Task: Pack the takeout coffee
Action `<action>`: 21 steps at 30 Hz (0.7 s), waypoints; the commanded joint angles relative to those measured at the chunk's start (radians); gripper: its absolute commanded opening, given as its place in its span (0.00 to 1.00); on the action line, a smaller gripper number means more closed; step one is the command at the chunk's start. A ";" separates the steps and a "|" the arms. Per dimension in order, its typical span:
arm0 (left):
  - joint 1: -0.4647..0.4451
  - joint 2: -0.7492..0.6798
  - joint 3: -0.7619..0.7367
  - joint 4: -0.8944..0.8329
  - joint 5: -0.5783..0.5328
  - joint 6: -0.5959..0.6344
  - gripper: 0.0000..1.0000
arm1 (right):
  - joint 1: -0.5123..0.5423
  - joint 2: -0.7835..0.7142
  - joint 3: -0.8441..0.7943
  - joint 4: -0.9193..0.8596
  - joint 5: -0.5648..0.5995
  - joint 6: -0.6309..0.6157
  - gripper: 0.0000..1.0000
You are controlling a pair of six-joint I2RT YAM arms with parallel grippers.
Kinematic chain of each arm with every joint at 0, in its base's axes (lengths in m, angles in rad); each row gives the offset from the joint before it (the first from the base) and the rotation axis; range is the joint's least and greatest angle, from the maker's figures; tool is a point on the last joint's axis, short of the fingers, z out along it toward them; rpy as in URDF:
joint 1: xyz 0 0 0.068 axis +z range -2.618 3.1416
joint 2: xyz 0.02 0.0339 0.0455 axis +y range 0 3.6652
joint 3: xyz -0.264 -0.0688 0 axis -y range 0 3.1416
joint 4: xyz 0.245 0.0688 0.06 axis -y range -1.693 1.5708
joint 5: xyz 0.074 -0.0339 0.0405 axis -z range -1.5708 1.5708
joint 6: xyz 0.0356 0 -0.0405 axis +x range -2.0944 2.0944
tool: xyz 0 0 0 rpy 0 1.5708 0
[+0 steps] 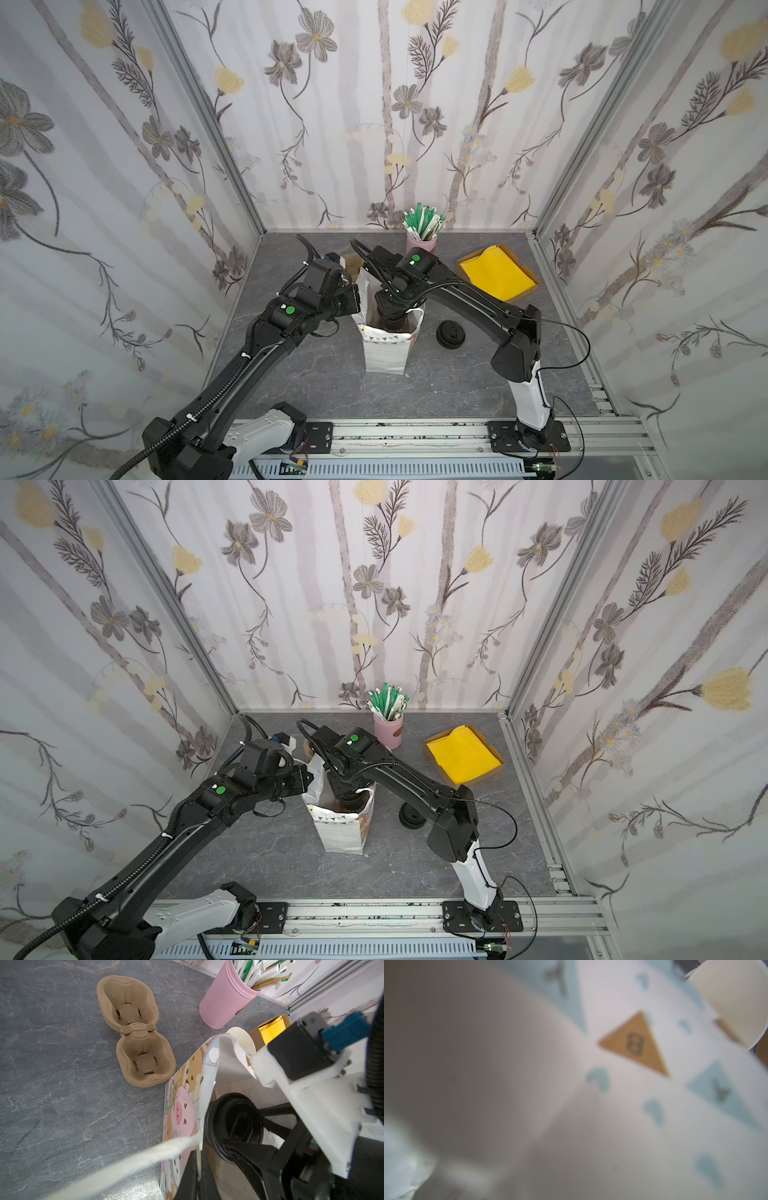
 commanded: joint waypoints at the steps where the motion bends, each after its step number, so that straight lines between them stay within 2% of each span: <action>1: 0.005 -0.001 0.000 0.011 -0.017 0.003 0.00 | 0.003 -0.008 -0.003 -0.005 -0.009 0.010 0.29; 21: 0.014 -0.014 -0.006 0.010 -0.015 0.004 0.00 | 0.009 -0.011 -0.010 0.003 0.014 0.033 0.29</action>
